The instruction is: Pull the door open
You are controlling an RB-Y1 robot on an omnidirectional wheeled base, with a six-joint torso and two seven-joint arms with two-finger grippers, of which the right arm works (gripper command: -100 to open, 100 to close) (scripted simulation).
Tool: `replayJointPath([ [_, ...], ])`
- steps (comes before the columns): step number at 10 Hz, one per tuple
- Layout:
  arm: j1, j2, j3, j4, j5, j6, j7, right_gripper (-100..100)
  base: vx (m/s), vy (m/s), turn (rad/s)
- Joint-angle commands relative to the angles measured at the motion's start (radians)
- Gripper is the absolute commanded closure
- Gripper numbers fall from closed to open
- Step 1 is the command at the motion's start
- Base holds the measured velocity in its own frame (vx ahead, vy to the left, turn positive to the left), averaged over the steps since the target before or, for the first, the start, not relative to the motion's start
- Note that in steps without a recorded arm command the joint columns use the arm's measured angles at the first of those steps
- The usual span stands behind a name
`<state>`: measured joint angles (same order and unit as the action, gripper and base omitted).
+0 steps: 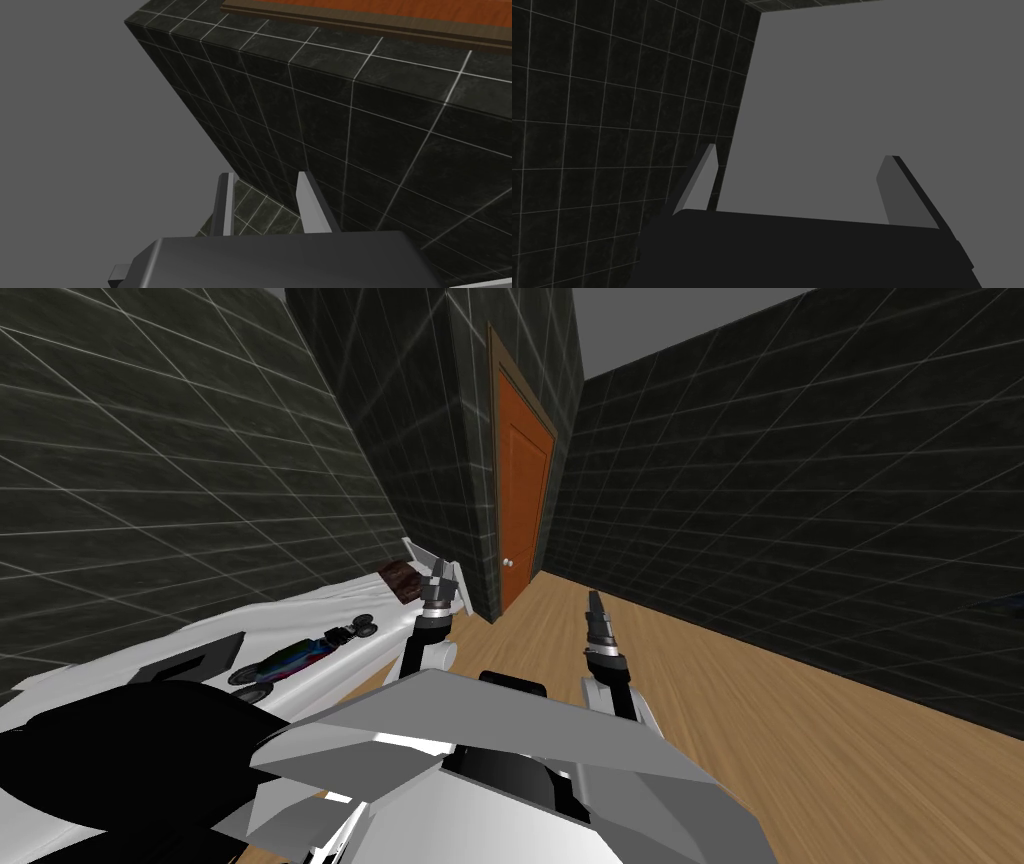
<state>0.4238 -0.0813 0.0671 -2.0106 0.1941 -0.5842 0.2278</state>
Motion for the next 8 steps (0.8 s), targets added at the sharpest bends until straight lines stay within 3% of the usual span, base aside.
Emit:
replayJointPath([
  [1, -0.011, -0.003, 0.003, 0.030, 0.008, -0.010, 0.019, -100, 0.068, -0.044, 0.022],
  [8, -0.074, -0.014, 0.017, 0.171, 0.050, -0.044, 0.103, -100, 0.085, -0.064, 0.028],
])
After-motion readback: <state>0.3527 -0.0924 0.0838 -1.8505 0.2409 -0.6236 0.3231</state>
